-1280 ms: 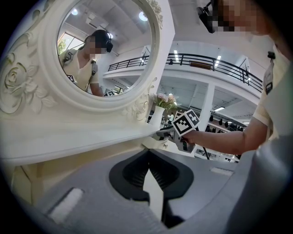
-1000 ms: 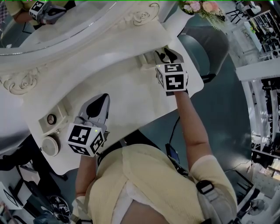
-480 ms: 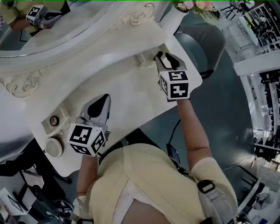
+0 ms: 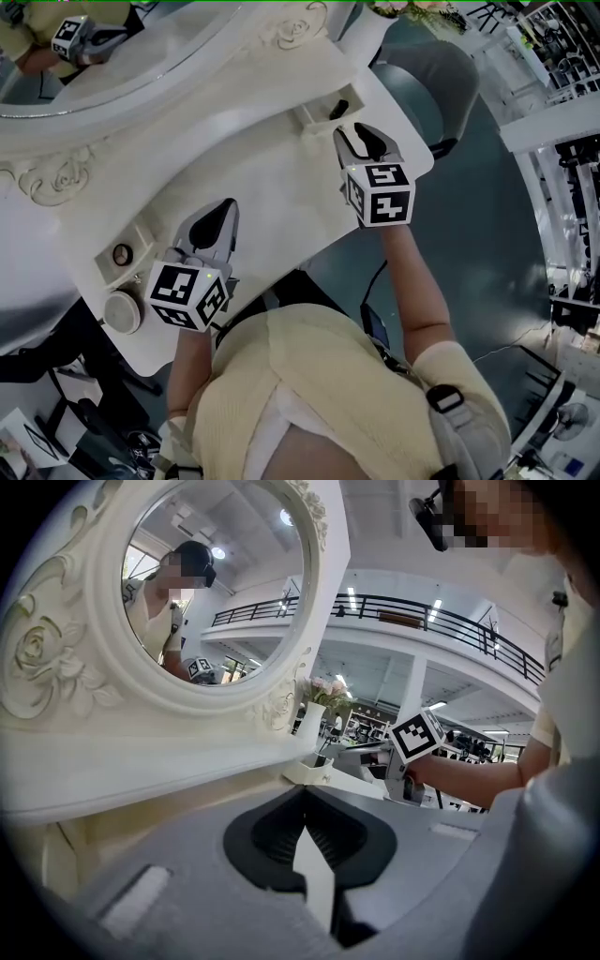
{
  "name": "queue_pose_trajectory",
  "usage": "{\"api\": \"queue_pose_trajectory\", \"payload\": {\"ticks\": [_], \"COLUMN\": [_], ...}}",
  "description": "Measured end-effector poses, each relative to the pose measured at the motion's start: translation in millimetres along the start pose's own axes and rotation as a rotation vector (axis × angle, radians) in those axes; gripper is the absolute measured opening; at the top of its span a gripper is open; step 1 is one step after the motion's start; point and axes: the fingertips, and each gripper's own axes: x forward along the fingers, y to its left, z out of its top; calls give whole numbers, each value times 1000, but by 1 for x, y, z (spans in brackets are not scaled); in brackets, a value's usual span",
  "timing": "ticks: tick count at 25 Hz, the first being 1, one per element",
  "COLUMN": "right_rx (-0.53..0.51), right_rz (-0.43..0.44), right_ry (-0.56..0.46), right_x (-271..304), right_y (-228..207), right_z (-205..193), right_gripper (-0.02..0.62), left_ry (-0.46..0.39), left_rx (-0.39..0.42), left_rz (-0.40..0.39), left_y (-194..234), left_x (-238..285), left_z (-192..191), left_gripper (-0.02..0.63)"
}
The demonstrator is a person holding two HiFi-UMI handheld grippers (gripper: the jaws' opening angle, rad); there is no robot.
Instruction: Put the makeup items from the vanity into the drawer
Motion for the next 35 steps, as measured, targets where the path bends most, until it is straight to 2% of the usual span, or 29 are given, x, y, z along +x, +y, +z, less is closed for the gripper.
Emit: {"api": "queue_pose_trajectory", "payload": {"ticks": [19, 25, 33, 35], "right_rx": [82, 145, 163, 170], "right_rz": [56, 75, 112, 117], "right_ry": [22, 43, 44, 44], "right_x": [-39, -46, -54, -55], "right_y": [44, 53, 61, 61], "right_z": [-27, -40, -44, -44], "right_gripper": [137, 86, 37, 9], "left_ry": [-7, -8, 1, 3], "left_rx": [-17, -23, -33, -36], "left_rz": [1, 7, 14, 20], "left_y": [2, 4, 5, 6], "left_x": [-19, -23, -26, -28], "left_z": [-6, -7, -14, -14], "left_gripper": [-2, -2, -2, -2]}}
